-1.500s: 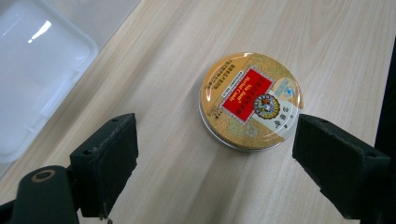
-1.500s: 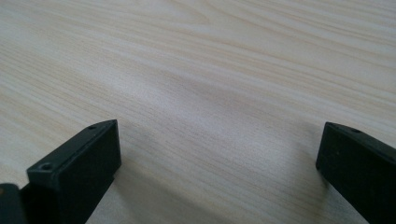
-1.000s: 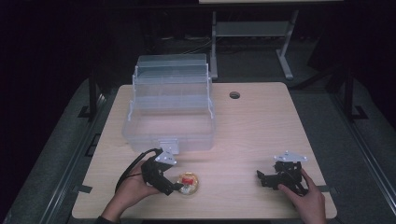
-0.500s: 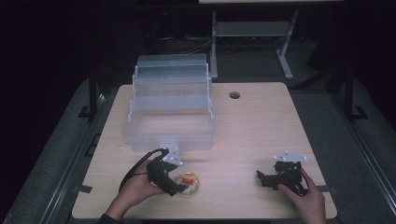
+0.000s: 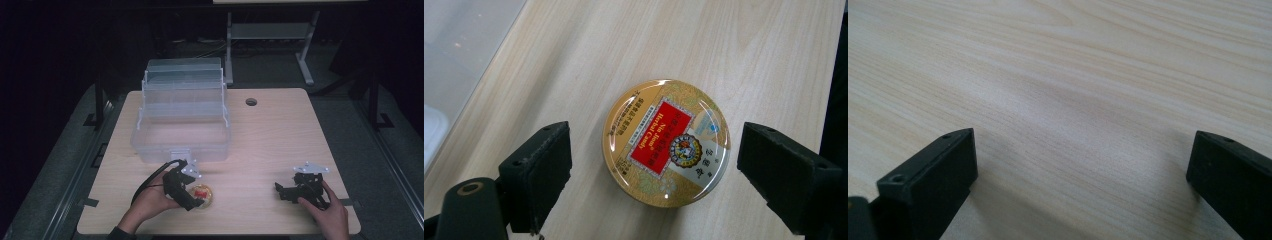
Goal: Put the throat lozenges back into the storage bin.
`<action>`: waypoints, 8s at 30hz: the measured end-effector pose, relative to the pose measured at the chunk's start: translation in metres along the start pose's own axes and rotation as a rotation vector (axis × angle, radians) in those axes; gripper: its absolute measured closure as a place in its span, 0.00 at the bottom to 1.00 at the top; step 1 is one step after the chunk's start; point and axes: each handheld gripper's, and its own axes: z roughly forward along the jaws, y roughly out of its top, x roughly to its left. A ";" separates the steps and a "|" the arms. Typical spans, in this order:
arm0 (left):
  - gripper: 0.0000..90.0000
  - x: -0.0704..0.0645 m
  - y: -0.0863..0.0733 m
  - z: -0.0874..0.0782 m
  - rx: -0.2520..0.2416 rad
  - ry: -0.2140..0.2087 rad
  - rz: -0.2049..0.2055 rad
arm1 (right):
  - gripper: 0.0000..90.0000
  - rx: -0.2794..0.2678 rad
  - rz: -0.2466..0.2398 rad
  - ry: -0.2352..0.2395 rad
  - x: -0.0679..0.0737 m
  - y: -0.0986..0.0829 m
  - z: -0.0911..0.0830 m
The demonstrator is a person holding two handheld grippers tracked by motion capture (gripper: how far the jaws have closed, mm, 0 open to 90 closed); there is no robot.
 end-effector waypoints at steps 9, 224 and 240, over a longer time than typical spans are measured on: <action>0.15 -0.002 0.005 0.005 0.030 -0.003 0.014 | 0.00 0.000 0.000 0.000 0.000 0.000 0.000; 0.22 0.132 0.002 -0.122 0.044 0.259 -0.259 | 0.00 0.000 0.000 0.000 0.000 0.000 0.000; 0.22 0.156 -0.015 -0.123 0.081 0.299 -0.309 | 0.00 0.000 0.000 0.000 0.000 0.000 0.000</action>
